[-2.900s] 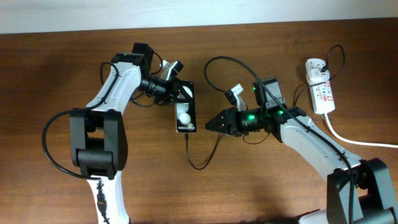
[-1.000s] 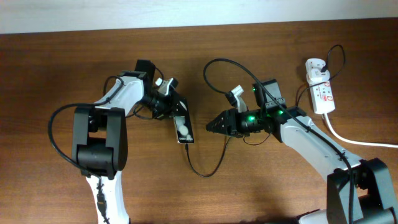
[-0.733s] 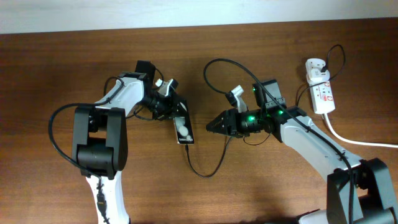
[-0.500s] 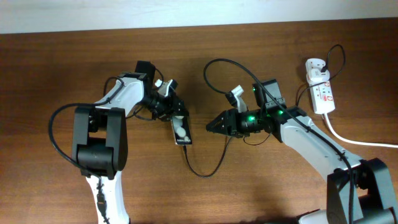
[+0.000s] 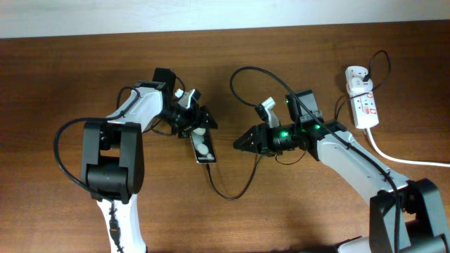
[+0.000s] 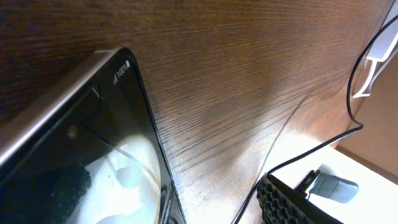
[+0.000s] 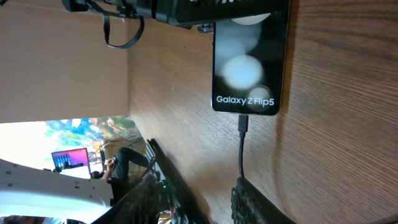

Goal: Plug charger to phone and switch on socket
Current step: 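Lower the phone onto the table with the left gripper and release it, then raise the left arm away and move the right gripper to the power strip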

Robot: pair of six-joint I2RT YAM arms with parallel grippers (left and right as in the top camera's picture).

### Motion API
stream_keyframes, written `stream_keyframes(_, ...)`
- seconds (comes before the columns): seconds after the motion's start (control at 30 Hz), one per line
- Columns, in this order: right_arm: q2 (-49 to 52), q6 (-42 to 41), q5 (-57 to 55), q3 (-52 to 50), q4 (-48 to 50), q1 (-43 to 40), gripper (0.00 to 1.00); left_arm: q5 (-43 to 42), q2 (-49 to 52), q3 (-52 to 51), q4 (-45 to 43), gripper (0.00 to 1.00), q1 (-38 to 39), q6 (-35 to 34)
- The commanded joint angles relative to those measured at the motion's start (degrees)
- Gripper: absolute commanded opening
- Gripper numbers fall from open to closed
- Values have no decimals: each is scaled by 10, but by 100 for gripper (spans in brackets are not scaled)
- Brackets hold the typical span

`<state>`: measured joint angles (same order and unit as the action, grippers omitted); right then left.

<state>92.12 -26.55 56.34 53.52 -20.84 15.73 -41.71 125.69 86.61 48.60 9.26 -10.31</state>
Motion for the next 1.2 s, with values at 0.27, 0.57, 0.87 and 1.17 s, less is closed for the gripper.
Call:
stream_keyframes(0.27,2,9,-5,7,0,-4,41,201,0,-3,44,76,2,5)
stream_keyframes(0.57,2,9,-5,7,0,-4,41,257,0,-3,49,78,2,5)
stream_keyframes(0.87,-75,63,-130,7,-110,-3,35,258,-61,108,101,82,-21,5)
stream_keyframes(1.17,-241,69,-215,8,-217,-5,28,325,-287,182,128,100,-33,9)
